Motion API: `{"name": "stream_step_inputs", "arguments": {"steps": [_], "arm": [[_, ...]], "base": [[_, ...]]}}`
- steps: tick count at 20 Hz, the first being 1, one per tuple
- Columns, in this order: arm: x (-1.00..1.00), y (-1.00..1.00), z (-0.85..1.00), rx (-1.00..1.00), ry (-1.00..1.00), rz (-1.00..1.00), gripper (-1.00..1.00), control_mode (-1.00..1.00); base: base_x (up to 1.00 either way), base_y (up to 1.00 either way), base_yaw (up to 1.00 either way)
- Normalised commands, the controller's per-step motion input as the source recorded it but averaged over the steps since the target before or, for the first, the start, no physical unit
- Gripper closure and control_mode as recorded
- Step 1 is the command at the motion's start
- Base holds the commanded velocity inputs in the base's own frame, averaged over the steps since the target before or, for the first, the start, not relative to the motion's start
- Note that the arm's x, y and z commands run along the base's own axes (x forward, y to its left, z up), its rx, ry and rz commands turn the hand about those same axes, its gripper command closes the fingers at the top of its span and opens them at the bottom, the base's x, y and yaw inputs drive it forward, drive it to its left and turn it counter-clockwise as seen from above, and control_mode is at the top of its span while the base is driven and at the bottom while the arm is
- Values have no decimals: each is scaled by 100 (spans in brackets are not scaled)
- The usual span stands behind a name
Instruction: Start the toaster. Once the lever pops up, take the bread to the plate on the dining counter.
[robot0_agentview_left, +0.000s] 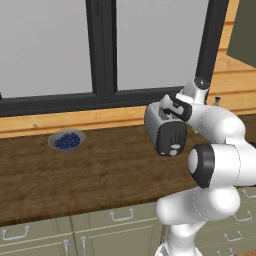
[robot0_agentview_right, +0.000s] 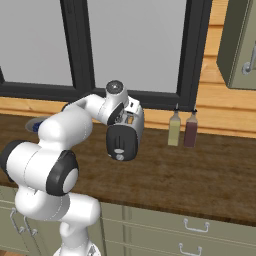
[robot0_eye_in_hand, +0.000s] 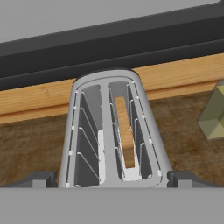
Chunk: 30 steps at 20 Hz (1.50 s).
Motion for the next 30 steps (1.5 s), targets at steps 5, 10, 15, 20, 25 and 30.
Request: {"name": "stream_step_inputs", "arguments": {"steps": [5, 10, 15, 20, 25, 30], "arm": [[0, 0, 0, 0, 0, 0, -100, -100], [0, 0, 0, 0, 0, 0, -100, -100], [0, 0, 0, 0, 0, 0, -100, -100], [0, 0, 0, 0, 0, 0, -100, -100], [0, 0, 0, 0, 0, 0, -100, -100], [0, 0, 0, 0, 0, 0, -100, -100]], "base": [[0, 0, 0], [0, 0, 0], [0, 0, 0], [0, 0, 0], [0, 0, 0], [0, 0, 0]]}}
